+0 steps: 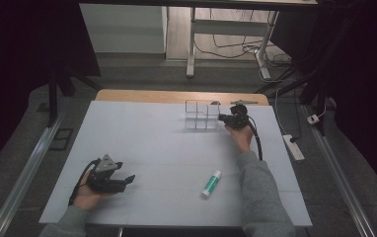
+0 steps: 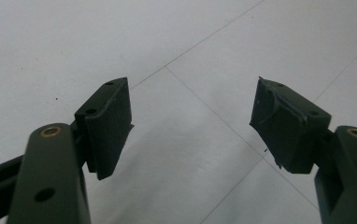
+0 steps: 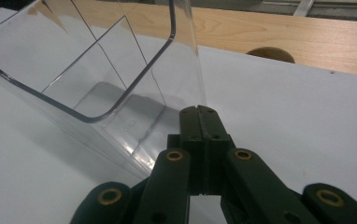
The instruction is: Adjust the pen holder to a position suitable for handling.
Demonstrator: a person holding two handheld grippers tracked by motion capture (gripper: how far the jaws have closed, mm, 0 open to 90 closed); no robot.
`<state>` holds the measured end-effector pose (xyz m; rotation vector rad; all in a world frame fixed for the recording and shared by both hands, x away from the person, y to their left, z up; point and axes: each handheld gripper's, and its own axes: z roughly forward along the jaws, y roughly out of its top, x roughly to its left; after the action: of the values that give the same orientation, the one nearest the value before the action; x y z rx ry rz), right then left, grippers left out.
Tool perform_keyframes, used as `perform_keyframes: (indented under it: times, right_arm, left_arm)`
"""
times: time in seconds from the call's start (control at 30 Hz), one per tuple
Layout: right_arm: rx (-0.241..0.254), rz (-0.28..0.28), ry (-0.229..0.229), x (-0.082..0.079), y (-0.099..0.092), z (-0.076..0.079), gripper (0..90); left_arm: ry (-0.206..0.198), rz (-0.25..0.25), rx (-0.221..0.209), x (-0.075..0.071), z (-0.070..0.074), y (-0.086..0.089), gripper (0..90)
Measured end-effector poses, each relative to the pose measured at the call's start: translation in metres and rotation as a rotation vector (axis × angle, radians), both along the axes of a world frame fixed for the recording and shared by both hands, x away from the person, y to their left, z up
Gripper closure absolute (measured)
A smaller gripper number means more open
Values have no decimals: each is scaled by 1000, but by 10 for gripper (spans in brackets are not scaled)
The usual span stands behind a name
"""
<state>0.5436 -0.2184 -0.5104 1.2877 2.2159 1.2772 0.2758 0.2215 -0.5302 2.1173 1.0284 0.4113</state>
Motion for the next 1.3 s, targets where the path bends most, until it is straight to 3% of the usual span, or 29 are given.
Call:
perform_keyframes:
  times: [0.67, 1.3]
  right_arm:
    - [25, 60, -18, -3, 30, -1, 896]
    - [7, 99, -18, -3, 60, -1, 896]
  left_arm:
    - [19, -6, 0, 1, -1, 1, 285]
    - [25, -5, -6, 2, -3, 3, 284]
